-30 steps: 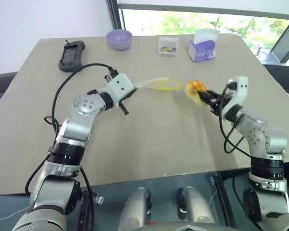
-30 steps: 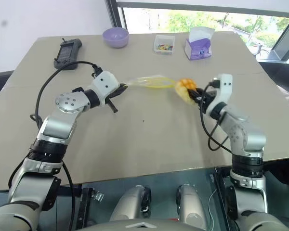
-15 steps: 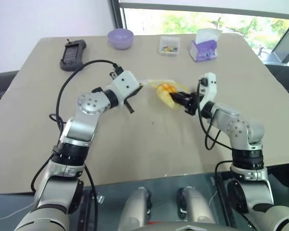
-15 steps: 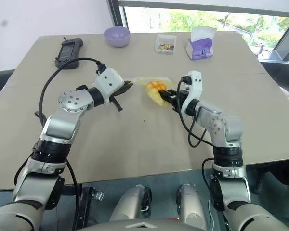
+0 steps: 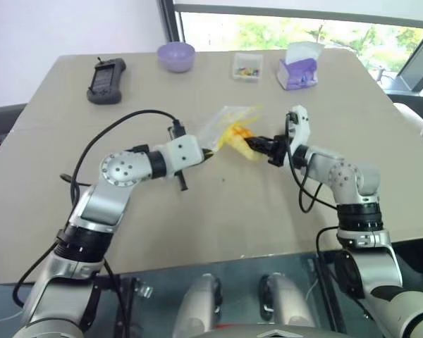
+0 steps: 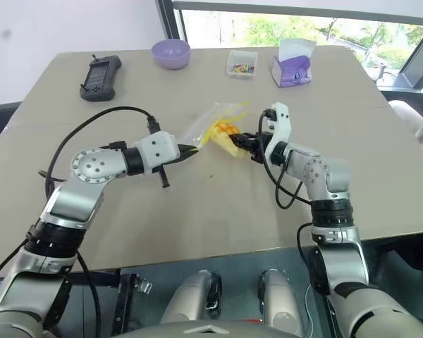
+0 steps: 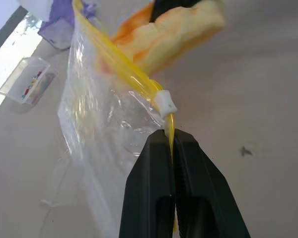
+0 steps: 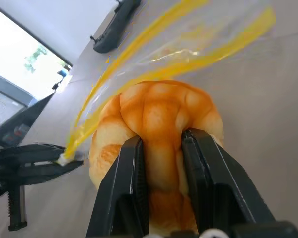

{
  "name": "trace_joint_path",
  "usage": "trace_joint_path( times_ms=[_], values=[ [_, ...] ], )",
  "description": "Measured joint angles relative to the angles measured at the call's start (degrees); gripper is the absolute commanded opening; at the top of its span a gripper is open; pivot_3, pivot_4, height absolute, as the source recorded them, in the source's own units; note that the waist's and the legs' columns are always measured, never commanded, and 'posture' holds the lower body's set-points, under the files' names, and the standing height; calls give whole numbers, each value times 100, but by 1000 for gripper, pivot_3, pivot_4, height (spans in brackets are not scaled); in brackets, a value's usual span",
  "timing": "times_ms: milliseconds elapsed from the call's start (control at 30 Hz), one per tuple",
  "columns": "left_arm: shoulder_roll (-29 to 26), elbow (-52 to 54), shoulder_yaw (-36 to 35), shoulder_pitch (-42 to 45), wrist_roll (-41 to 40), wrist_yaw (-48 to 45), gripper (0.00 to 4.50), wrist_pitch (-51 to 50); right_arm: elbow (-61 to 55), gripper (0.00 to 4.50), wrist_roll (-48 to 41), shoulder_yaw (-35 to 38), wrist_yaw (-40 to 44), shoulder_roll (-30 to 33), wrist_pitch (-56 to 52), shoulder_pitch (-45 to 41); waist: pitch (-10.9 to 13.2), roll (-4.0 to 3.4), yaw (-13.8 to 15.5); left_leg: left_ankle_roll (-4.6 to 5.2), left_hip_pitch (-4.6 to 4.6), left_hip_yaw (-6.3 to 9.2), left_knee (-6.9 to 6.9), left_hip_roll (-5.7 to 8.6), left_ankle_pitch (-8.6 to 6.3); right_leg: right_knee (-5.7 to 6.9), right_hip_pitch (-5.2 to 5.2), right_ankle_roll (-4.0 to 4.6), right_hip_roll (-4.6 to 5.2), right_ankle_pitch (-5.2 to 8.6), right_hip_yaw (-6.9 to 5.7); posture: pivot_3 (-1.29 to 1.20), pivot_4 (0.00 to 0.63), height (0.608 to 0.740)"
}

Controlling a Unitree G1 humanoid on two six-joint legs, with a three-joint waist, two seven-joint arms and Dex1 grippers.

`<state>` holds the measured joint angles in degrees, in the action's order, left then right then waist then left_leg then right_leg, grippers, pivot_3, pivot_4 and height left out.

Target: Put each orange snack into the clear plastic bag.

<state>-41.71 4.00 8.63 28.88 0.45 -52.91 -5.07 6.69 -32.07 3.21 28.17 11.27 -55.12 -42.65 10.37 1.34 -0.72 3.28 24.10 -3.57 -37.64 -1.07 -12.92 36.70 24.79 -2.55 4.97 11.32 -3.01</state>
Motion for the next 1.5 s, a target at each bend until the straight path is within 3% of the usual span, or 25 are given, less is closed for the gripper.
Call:
trace_joint_path(
  times_ms=[267,500,767,1233,1500],
  values=[
    [-45,-35,3,-48,-53,-176,0,98,33,1119,762,-985,639,570,805,17,0,0,4,2,16,2,-1,2,-1,-4,10,-1,0,0,-3,0,150,740],
    [15,-216,-243,5,-68,133,0,-237,-928,1119,352,-606,1213,1122,804,537,0,0,10,2,30,8,-2,1,-1,-8,17,-2,-1,0,-11,0,150,740],
    [107,-241,-232,7,-176,15,0,-201,-1190,1119,9,-141,728,857,564,673,0,0,3,2,30,8,-14,-2,-1,1,18,-2,-2,-1,-11,0,150,740],
    [332,-241,-178,207,-299,-65,0,-262,-1167,1119,536,-716,518,844,669,818,0,0,7,12,66,12,-59,-2,-7,12,35,-4,-2,-2,-15,0,150,740],
    [407,-226,-179,246,-287,122,0,-417,-968,1119,462,-635,478,664,576,821,0,0,9,12,66,12,-61,-2,-7,13,34,-4,-3,-2,-15,0,150,740]
  ],
)
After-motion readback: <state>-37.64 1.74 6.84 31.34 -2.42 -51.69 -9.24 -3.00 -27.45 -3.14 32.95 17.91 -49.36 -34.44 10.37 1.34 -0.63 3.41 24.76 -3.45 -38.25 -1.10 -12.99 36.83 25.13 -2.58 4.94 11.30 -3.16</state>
